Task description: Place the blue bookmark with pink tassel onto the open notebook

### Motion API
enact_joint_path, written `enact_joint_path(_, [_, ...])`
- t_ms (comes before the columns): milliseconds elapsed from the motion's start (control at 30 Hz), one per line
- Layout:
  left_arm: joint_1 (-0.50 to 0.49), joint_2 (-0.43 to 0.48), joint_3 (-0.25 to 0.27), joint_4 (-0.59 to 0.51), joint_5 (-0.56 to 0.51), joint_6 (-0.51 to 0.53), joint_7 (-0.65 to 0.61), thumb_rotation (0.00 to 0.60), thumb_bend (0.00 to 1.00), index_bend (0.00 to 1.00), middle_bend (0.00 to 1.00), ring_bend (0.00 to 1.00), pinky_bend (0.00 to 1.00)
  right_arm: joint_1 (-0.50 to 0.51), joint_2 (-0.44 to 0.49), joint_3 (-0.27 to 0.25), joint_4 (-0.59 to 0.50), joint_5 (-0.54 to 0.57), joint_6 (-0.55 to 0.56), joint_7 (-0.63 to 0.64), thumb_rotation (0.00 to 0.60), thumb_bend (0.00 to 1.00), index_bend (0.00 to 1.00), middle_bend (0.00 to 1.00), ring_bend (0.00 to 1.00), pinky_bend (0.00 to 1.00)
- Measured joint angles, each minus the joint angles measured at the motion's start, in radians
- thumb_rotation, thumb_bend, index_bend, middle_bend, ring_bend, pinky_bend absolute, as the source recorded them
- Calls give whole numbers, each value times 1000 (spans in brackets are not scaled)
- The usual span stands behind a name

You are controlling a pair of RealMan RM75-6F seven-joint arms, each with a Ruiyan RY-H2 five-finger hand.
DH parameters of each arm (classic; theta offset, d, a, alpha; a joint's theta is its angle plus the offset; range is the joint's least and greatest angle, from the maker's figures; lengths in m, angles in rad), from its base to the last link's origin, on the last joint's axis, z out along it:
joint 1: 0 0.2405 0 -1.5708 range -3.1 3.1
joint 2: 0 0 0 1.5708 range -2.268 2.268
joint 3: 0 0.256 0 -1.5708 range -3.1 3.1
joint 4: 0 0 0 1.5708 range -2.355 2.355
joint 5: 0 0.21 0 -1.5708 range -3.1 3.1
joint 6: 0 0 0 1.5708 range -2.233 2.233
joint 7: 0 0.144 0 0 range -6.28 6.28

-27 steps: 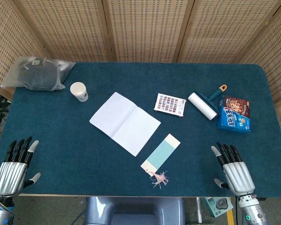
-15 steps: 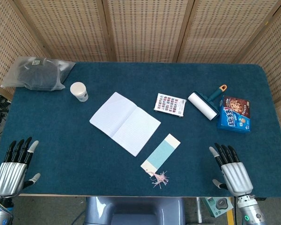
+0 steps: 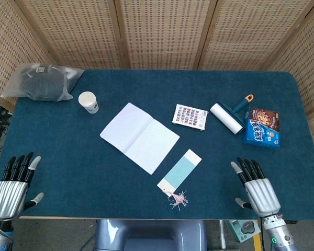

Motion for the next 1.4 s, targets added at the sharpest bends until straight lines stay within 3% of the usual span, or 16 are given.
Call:
enact_joint_path(200, [-4,-5,-4,4,-4,-8,2,600,0,0,0,0,0,67,3,30,1,-12,-71,-6,600,198,145,0,0,0])
enact_joint_path(567, [-13,-9,-10,14,-25,-30,-13,600,0,0,0,0,0,249,-42,102,-3,25,-306,-86,600,198,216,0,0,25])
enact_joint_path(867, [-21,-10,-8,26,-38,-49,-34,600,0,0,0,0,0,424,-139,172,32,165,-525,-185,600,201,262,0,0,29])
enact_joint_path(1133, [-31,-13,-16,35,-63,-68,-45,600,0,0,0,0,0,522,-188,180,121,235,-633,-206,600,200,262,0,0,28])
enact_joint_path(1400, [-39,-17,-22,41,-86,-83,-43,600,0,0,0,0,0,569,-207,165,177,247,-665,-175,600,199,263,0,0,28])
